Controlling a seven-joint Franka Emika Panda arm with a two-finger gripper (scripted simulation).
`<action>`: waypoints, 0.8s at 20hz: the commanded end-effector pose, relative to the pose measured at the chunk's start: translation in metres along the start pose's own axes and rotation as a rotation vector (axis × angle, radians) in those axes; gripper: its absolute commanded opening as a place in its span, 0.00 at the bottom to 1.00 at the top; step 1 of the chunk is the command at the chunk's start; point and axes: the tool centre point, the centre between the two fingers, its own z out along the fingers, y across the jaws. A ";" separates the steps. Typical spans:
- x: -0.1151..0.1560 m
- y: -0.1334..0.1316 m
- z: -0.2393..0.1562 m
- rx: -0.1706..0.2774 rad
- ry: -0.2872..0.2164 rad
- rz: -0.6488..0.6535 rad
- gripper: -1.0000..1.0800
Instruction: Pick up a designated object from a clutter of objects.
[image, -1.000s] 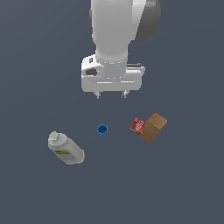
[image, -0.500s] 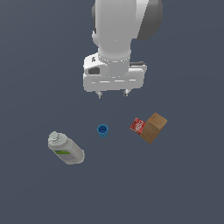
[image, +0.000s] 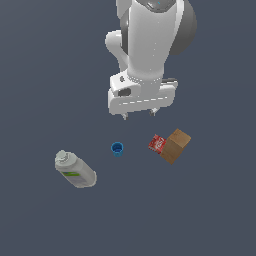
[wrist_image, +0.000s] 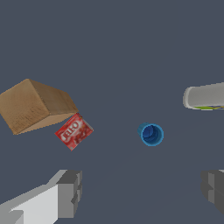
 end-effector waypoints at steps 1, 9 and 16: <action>0.010 -0.019 0.011 -0.004 0.004 -0.068 0.96; 0.044 -0.110 0.060 -0.008 0.027 -0.366 0.96; 0.052 -0.160 0.085 0.000 0.041 -0.515 0.96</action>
